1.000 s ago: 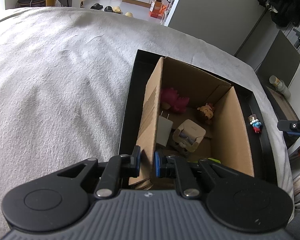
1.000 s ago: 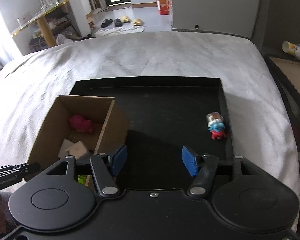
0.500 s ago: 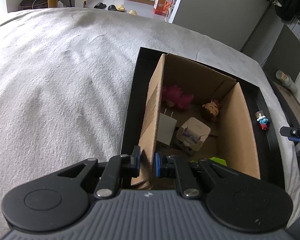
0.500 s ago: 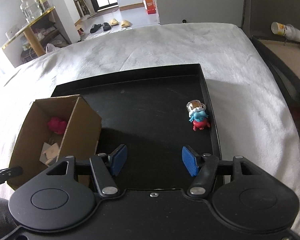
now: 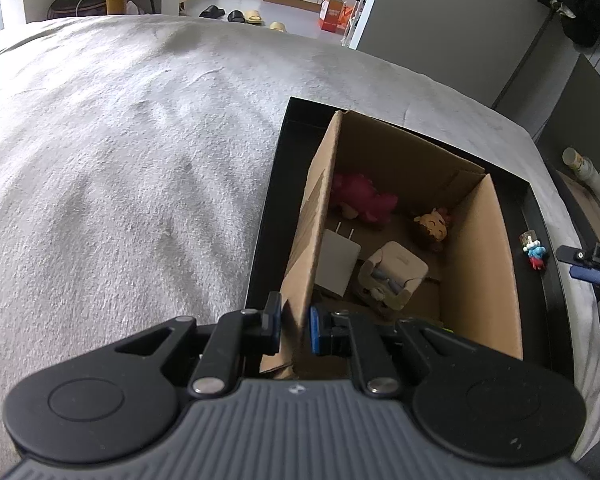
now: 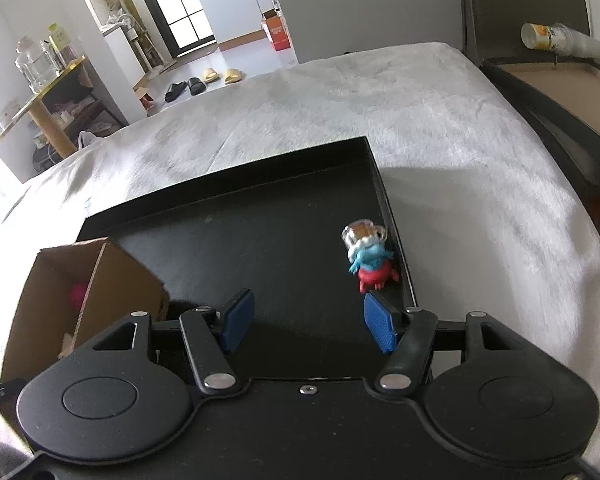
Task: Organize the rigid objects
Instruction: 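Move the right tool to the blue-red figure with the cup, then close the right tool on the blue-red figure and lift it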
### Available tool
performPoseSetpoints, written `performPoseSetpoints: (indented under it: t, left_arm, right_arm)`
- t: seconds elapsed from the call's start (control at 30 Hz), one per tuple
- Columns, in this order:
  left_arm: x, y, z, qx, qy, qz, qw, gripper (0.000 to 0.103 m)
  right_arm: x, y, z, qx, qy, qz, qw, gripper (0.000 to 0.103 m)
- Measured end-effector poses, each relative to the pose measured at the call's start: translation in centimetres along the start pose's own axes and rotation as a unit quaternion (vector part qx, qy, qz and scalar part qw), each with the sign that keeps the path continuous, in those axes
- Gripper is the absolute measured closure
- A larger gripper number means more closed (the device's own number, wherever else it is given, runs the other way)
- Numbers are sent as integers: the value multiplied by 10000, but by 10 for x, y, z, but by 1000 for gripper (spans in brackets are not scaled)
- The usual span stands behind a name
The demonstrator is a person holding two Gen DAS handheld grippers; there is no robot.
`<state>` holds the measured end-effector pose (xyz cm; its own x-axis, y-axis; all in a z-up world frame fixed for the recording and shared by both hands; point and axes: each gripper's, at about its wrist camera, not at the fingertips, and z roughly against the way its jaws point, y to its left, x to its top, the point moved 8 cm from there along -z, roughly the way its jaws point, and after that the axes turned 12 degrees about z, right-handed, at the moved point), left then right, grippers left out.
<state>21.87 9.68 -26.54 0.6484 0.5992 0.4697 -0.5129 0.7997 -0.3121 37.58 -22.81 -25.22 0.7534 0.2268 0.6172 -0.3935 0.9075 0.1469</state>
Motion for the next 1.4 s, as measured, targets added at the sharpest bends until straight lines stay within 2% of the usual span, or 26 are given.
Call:
performPoseSetpoints:
  t: [0.3, 0.8, 1.1, 1.23, 1.27, 1.33, 1.4]
  left_arm:
    - [-1, -1, -5, 86, 43, -41, 9999, 90]
    - [-2, -3, -7, 224, 75, -98, 9997, 90]
    - [-2, -4, -8, 291, 85, -133, 9995, 90]
    - [-2, -5, -7, 298, 78, -144, 9994, 90]
    - [-2, -5, -7, 298, 77, -148, 9994, 90]
    - [-2, -5, -8, 308, 78, -159, 9994, 90]
    - [-3, -5, -8, 321, 88, -171, 9993, 90]
  right_arm:
    - [12, -9, -28, -183, -68, 100, 9998, 45]
    - [18, -1, -59, -626, -37, 1048, 9925, 46]
    - [14, -7, -70, -733, 84, 1087, 9913, 46]
    - [8, -15, -74, -774, 237, 956, 9921, 54]
    - [8, -15, -73, -775, 224, 965, 9921, 64]
    - [8, -15, -71, -698, 226, 939, 9929, 75]
    - [7, -14, -68, -574, 239, 843, 9945, 76]
